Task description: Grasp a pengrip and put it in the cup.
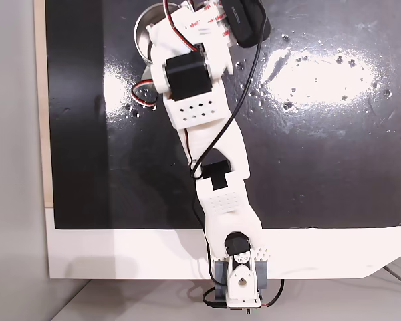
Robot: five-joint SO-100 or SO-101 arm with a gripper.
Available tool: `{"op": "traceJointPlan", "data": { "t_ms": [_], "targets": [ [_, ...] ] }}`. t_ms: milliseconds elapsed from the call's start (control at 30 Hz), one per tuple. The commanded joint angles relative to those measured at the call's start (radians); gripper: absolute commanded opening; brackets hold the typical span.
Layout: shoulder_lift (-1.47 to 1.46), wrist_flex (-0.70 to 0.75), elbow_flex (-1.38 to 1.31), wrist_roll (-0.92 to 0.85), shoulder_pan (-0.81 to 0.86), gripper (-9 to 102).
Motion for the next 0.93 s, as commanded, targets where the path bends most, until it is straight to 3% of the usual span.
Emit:
{"op": "traceJointPlan", "data": {
  "t_ms": [0, 333, 633, 900],
  "targets": [
    [-0.005, -0.015, -0.003, 0.017, -0.025, 0],
    [-0.071, -0.015, -0.029, 0.046, -0.049, 0],
    [-0.069, -0.005, -0.072, 0.137, -0.025, 20],
    [-0.074, 0.023, -0.072, 0.135, -0.015, 20]
  ]
}}
